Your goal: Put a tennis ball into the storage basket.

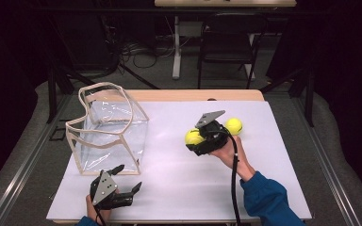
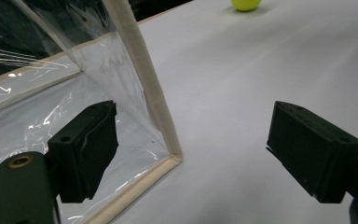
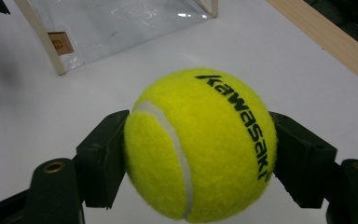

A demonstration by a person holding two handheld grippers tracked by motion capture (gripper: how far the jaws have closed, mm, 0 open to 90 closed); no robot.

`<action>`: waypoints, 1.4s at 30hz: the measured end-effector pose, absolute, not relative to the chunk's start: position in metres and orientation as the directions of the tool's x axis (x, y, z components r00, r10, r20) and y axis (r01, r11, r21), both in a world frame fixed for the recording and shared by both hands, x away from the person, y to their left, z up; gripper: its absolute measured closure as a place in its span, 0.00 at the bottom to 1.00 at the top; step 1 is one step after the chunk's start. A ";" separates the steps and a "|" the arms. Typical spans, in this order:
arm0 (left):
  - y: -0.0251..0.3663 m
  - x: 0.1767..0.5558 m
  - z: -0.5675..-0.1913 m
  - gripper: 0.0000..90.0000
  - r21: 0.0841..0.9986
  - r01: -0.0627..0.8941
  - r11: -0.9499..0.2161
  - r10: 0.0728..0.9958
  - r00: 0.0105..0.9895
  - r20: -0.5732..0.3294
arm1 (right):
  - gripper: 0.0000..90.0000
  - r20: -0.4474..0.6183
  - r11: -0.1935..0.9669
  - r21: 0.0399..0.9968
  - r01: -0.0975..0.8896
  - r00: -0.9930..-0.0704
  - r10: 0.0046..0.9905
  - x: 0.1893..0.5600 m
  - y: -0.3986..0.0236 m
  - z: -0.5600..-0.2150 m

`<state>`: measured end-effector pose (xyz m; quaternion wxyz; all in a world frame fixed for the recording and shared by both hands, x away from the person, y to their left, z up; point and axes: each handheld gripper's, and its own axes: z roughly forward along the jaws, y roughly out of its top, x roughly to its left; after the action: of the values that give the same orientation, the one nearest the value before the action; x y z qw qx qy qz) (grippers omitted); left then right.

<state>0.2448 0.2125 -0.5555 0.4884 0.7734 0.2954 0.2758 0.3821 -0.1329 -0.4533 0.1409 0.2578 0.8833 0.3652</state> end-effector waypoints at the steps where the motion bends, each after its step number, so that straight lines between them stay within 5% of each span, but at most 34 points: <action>1: 0.212 0.245 -0.556 0.18 0.918 0.188 -0.349 0.726 0.673 0.138 | 0.29 -0.061 0.600 0.718 0.353 -0.827 0.558 0.382 -0.133 -0.453; 42: 0.211 0.246 -0.556 0.18 0.920 0.183 -0.348 0.721 0.679 0.138 | 0.29 -0.064 0.620 0.728 0.291 -0.873 0.484 0.412 -0.082 -0.424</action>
<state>0.2456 0.2111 -0.5557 0.4907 0.7739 0.2918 0.2741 0.4118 -0.0824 -0.4244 0.1280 0.2175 0.8909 0.3776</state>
